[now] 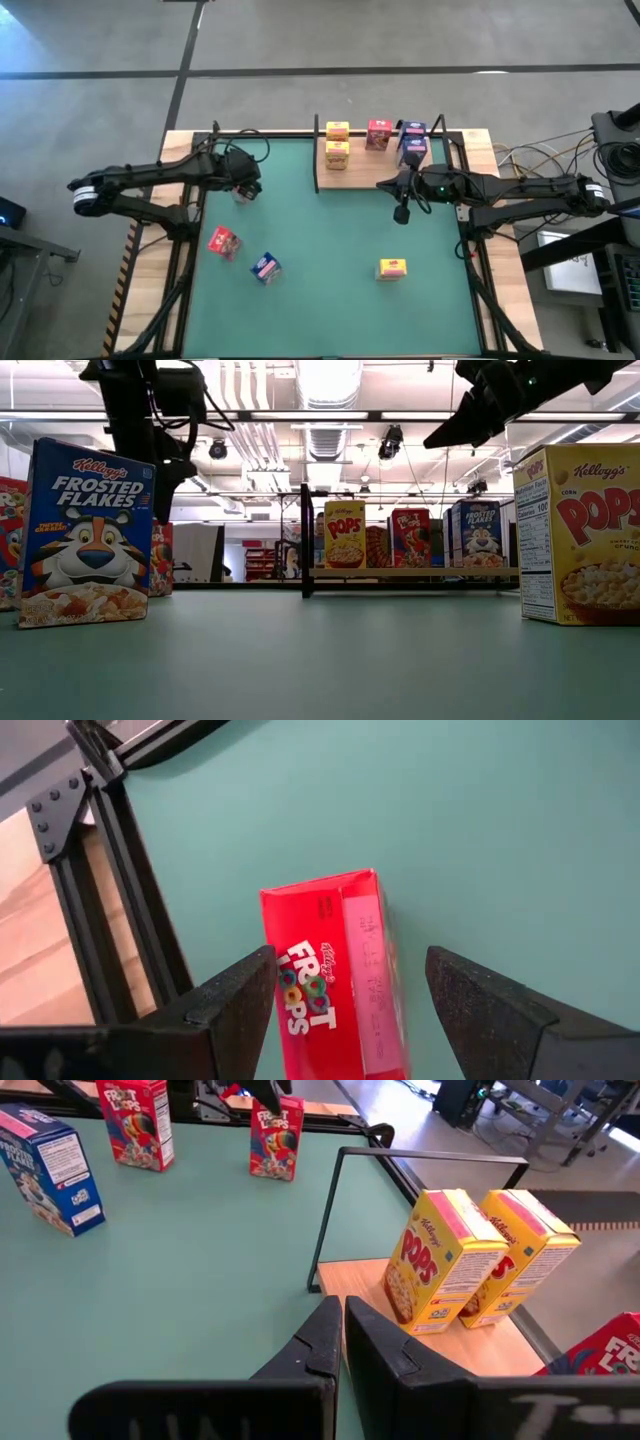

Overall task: Stack cereal on shelf
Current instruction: Put the top red cereal box on the shelf aligned with the other red cereal box

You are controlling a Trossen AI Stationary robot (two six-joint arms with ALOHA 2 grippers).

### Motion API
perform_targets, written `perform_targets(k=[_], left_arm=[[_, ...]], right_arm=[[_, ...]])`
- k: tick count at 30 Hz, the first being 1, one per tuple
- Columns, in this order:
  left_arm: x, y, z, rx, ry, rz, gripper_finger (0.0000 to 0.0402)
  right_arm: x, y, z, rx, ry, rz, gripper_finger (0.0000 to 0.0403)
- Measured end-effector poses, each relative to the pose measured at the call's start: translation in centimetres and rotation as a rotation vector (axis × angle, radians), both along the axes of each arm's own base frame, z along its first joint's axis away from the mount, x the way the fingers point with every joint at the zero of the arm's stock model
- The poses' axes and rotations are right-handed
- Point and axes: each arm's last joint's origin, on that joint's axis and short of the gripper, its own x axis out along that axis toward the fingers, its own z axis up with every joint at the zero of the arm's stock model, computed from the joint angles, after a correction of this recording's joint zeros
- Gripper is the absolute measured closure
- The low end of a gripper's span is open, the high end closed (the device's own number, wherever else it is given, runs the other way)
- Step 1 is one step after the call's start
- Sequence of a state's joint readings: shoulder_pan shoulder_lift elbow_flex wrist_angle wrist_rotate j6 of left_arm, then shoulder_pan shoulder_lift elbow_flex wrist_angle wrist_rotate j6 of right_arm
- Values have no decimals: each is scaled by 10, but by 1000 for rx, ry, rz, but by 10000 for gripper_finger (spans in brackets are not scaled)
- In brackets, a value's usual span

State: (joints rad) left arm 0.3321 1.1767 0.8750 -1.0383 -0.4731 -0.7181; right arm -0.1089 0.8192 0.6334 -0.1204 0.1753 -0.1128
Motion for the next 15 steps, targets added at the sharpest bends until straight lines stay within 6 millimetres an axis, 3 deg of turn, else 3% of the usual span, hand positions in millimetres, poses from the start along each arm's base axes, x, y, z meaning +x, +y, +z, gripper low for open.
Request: perform_targets(k=[7,15], left_arm=[[-3,0,-13,17,19,15,161],[1,1,-8,34,-22,22,161]], right_arm=[[0,0,0,3,-1,-1,394],[0,0,0,8,-2,-3,394]])
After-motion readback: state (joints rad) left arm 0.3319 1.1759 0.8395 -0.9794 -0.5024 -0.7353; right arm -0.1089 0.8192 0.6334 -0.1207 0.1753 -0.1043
